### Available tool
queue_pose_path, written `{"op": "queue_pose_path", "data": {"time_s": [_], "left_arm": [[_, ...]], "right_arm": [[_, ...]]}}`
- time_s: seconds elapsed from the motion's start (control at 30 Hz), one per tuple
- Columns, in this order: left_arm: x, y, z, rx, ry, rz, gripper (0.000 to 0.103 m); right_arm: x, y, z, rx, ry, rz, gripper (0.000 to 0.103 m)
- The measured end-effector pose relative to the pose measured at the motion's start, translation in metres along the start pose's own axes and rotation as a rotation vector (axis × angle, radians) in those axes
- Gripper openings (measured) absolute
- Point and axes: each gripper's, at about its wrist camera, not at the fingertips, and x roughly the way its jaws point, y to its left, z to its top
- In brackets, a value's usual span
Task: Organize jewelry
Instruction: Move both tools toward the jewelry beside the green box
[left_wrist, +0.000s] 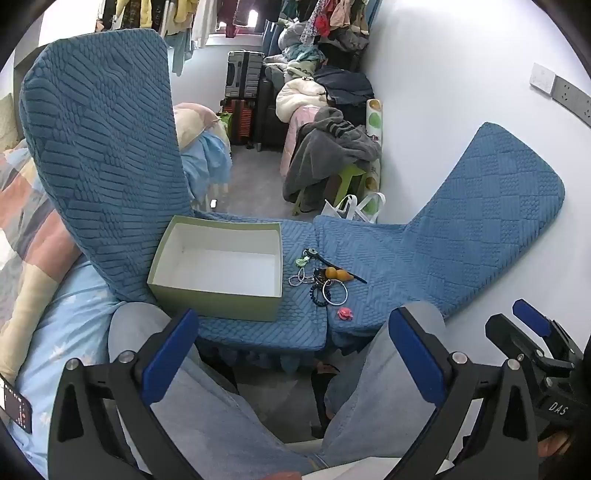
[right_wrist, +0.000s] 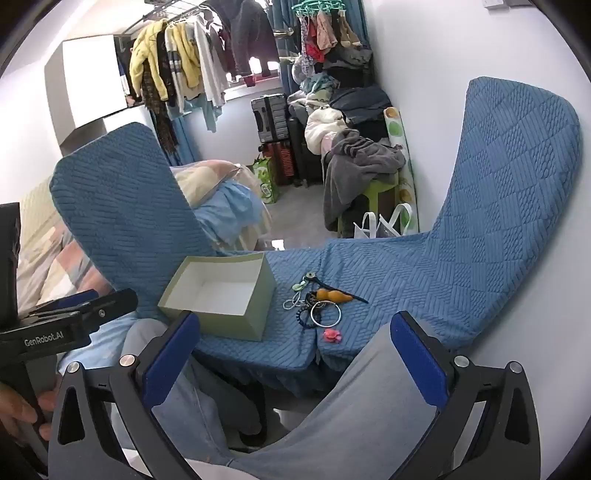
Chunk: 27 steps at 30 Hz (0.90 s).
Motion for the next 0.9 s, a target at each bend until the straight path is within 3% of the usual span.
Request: {"op": "queue_pose_path", "data": {"time_s": [0.9], "left_arm": [[0.039, 0.030, -0.011, -0.015, 0.011, 0.035, 0.102]], "right_arm": [[0.039, -0.009, -0.019, -0.021, 0.026, -0.022, 0.103]]}}
